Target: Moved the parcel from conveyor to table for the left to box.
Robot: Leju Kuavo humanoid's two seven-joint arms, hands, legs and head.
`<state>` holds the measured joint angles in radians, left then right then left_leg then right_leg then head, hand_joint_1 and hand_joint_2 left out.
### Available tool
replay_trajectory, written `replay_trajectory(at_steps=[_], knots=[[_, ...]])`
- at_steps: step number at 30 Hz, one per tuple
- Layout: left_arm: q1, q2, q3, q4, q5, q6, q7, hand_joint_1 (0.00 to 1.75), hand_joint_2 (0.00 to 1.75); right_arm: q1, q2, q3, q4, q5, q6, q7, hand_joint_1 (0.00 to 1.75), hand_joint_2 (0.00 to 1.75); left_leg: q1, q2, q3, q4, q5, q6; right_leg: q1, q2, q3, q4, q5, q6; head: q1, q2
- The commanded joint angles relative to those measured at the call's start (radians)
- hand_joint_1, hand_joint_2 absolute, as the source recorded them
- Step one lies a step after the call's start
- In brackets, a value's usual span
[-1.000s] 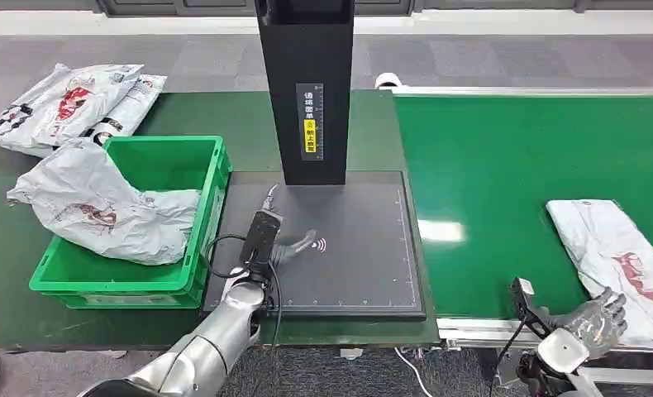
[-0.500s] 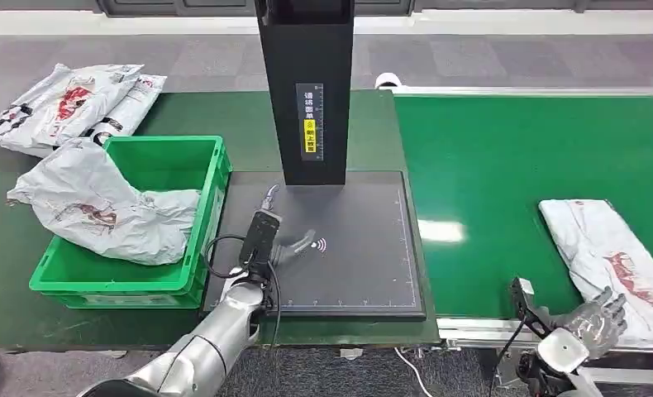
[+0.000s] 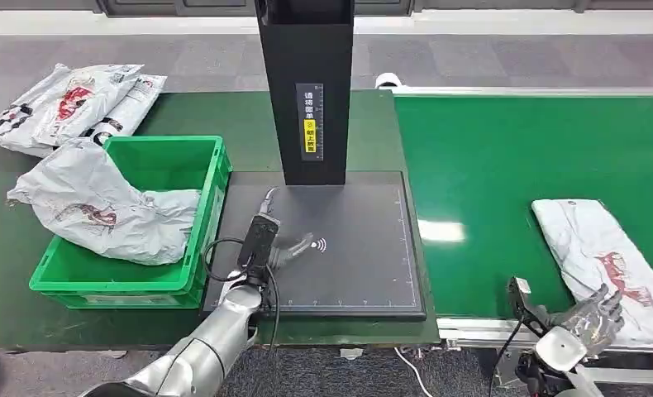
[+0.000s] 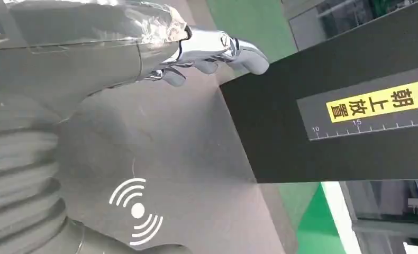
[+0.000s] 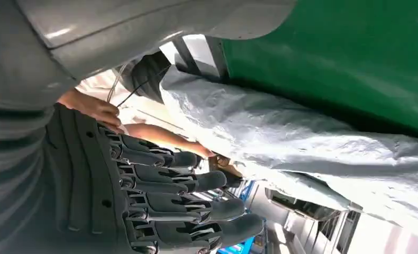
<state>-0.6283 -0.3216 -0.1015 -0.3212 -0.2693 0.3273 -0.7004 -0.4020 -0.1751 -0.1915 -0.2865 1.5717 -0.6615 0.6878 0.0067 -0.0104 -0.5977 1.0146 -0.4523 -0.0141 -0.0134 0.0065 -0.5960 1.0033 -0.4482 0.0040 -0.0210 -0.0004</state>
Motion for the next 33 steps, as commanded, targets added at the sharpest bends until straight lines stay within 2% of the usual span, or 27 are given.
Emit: replay_trajectory(at_steps=[1, 3, 4, 14, 17, 20, 23, 26, 27, 28, 33], knots=[[-0.007, 0.025, 0.026, 0.016, 0.006, -0.002, 0.002, 0.0, 1.75, -0.032, -0.002, 0.041, 0.045, -0.001, 0.023, 0.01, 0.0, 1.75, 0.0, 0.002, 0.002, -0.001, 0.0, 0.0, 0.0, 0.001, 0.002, -0.001, 0.0, 0.0, 0.0, 0.0], [-0.007, 0.025, 0.027, 0.017, 0.004, -0.003, 0.002, 0.0, 1.75, -0.035, -0.002, 0.037, 0.045, -0.001, 0.028, 0.01, 0.0, 1.75, 0.0, 0.004, 0.006, -0.004, 0.0, 0.0, 0.0, 0.002, 0.005, -0.004, 0.001, -0.001, 0.0, 0.0], [-0.007, 0.025, 0.027, 0.017, 0.004, -0.003, 0.002, 0.0, 1.75, -0.035, -0.002, 0.037, 0.045, -0.001, 0.028, 0.01, 0.0, 1.75, 0.0, 0.003, 0.002, -0.001, 0.0, 0.0, 0.0, 0.001, 0.001, -0.001, 0.0, 0.0, 0.0, 0.0], [0.004, 0.022, 0.026, -0.01, 0.005, -0.023, 0.002, 0.0, 1.75, -0.027, -0.007, 0.033, 0.047, -0.001, 0.039, 0.01, 0.0, 1.75, 0.0, 0.001, 0.002, -0.001, 0.0, 0.0, 0.0, 0.0, 0.002, -0.001, 0.0, 0.0, 0.0, 0.0], [0.001, 0.021, 0.026, -0.009, 0.002, -0.032, 0.002, 0.0, 1.75, -0.026, -0.002, -0.003, 0.052, -0.008, 0.122, 0.01, 0.0, 1.75, 0.0, 0.001, 0.002, -0.001, 0.0, 0.0, 0.0, 0.0, 0.002, -0.001, 0.0, -0.001, 0.0, 0.0], [0.001, 0.021, 0.026, -0.009, 0.002, -0.032, 0.002, 0.0, 1.75, -0.026, -0.002, -0.003, 0.052, -0.008, 0.122, 0.01, 0.0, 1.75, 0.0, 0.001, 0.003, -0.002, 0.0, 0.0, 0.0, 0.0, 0.003, -0.002, 0.0, -0.001, 0.0, 0.0], [-0.005, 0.021, 0.022, -0.005, -0.001, -0.047, 0.002, 0.0, 1.75, -0.018, 0.003, -0.051, 0.055, -0.031, 0.271, 0.01, 0.0, 1.75, 0.0, 0.0, 0.002, -0.001, 0.0, 0.0, 0.001, -0.001, 0.002, -0.001, 0.0, 0.0, 0.0, 0.0], [-0.012, 0.019, 0.021, 0.002, -0.004, -0.051, 0.002, 0.0, 1.75, -0.004, 0.02, -0.131, 0.047, -0.071, 0.36, -0.049, 0.0, 1.75, 0.001, 0.0, 0.002, 0.0, 0.0, 0.001, 0.001, -0.001, 0.003, -0.002, 0.0, 0.0, 0.0, 0.0], [-0.012, 0.019, 0.022, 0.002, -0.004, -0.048, 0.002, 0.0, 1.75, -0.004, 0.025, -0.141, 0.047, -0.067, 0.363, -0.06, 0.07, 1.75, 0.001, 0.0, 0.004, -0.002, 0.001, 0.001, 0.001, -0.002, 0.006, -0.004, 0.001, 0.0, 0.0, 0.0], [-0.012, 0.019, 0.023, 0.001, -0.003, -0.047, 0.002, 0.0, 1.75, -0.006, 0.027, -0.137, 0.048, -0.059, 0.368, -0.053, 1.75, 1.75, 0.002, 0.001, 0.005, 0.0, -0.001, 0.002, 0.003, 0.0, 0.007, -0.004, 0.001, 0.0, 0.0, 0.0], [-0.004, 0.026, 0.025, -0.01, -0.001, -0.035, 0.002, 0.0, 1.75, -0.033, 0.04, -0.152, 0.044, -0.013, 0.366, -0.052, 1.75, 1.75, 0.002, -0.001, 0.011, 0.0, -0.001, 0.006, 0.003, -0.004, 0.016, -0.007, -0.001, 0.005, 0.0, 0.0]])
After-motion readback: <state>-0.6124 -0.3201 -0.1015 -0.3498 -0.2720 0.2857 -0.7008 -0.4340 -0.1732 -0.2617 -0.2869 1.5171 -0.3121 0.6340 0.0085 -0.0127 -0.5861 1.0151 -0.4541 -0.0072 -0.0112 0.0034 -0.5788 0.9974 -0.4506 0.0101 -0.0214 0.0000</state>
